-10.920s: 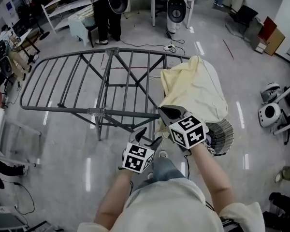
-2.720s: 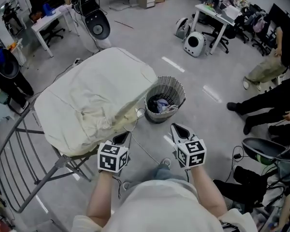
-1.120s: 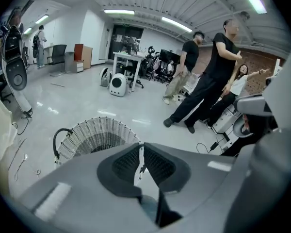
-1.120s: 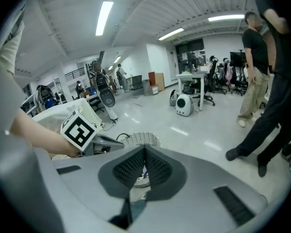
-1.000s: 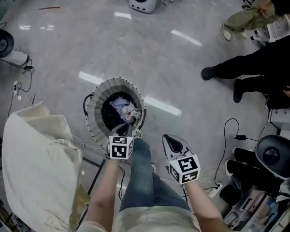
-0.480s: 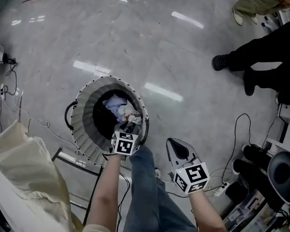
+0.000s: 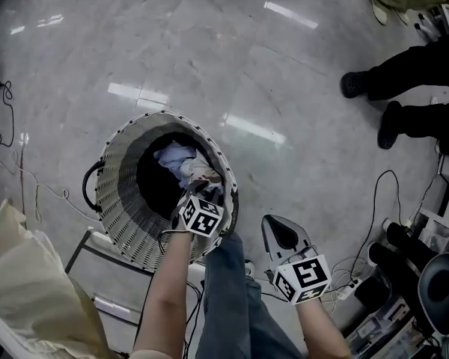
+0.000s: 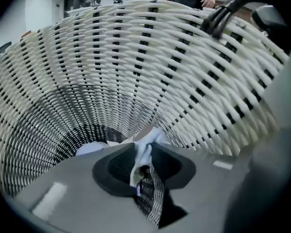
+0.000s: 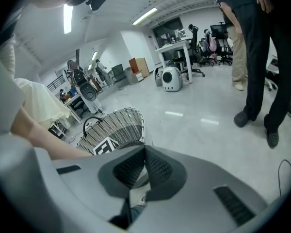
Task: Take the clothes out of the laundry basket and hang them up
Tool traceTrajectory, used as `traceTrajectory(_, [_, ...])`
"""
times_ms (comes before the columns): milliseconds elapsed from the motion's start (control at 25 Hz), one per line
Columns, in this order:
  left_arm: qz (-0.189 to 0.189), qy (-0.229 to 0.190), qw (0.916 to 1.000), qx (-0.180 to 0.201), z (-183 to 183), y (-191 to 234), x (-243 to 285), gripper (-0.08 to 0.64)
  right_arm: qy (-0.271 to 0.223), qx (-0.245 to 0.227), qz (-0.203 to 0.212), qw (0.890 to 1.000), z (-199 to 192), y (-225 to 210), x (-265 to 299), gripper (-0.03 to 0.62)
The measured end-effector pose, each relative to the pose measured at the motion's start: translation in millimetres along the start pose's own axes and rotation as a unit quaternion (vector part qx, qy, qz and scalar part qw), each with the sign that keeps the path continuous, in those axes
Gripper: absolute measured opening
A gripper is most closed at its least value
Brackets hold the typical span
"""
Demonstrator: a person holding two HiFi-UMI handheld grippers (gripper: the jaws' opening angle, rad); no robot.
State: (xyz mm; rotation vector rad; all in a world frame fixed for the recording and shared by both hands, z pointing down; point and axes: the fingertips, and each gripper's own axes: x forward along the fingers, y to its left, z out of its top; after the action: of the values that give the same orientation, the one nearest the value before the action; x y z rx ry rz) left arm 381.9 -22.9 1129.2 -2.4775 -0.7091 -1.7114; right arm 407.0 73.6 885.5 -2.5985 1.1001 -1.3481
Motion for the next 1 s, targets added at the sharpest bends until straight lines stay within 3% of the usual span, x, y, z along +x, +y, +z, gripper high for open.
traceTrajectory(80, [0.009,-0.005,0.9999,0.003,2.8,1.7,-4.1,0.031,-0.001,0.000,-0.001,1.000,-0.3,3.3,1.0,0.002])
traceTrajectory(320, [0.032,-0.038,0.9969,-0.060,9.7,0.5,-55.6,0.025,-0.007,-0.002,0.005,1.000,11.7,16.2,-9.8,0.002])
traceTrajectory(600, [0.075,-0.112,0.9844,-0.113,30.9,-31.1,-166.0,0.023,-0.026,-0.032,0.010,0.999,38.8,40.0,-77.4,0.002])
traceTrajectory(840, [0.108,-0.181,0.9670,-0.143,45.7,-82.7,-273.5,0.023,-0.045,-0.032,0.020,0.998,39.9,68.9,-170.0,0.002])
traceTrajectory(1000, [0.143,-0.252,0.9444,-0.157,77.7,-104.9,-349.9,0.023,-0.081,-0.047,0.032,0.995,57.2,80.1,-219.9,0.002])
